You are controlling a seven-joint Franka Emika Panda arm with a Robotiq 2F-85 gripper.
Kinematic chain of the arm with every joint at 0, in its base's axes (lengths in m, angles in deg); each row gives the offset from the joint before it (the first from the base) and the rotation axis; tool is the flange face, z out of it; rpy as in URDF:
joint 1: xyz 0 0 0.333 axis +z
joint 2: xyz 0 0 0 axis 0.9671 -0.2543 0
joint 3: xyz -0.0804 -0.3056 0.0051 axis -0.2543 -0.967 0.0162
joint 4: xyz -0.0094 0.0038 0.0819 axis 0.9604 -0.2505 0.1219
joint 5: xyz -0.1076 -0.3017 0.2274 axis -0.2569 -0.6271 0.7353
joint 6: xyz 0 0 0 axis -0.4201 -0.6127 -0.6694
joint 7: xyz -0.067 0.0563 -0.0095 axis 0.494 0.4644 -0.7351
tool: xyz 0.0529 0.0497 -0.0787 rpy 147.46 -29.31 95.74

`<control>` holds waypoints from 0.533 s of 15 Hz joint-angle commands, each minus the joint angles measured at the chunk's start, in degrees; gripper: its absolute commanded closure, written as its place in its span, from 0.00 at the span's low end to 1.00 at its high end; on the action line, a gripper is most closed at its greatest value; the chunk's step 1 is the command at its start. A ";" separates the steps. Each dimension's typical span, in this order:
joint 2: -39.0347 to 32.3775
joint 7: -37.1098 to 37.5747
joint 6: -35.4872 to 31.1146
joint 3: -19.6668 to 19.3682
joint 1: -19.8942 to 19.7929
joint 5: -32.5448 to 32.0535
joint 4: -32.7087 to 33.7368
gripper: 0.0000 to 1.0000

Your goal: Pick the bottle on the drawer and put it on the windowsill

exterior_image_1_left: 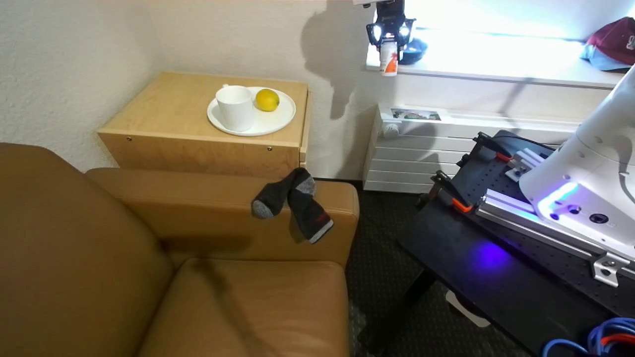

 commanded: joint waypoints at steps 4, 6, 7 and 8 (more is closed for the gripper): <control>-8.14 3.98 1.92 -7.90 -10.10 0.31 5.82 0.69; -9.66 3.95 2.47 -10.51 -14.26 1.02 7.28 0.69; -10.33 3.79 3.24 -11.69 -16.50 1.53 8.47 0.69; -11.20 3.66 3.71 -12.76 -18.79 2.18 9.78 0.69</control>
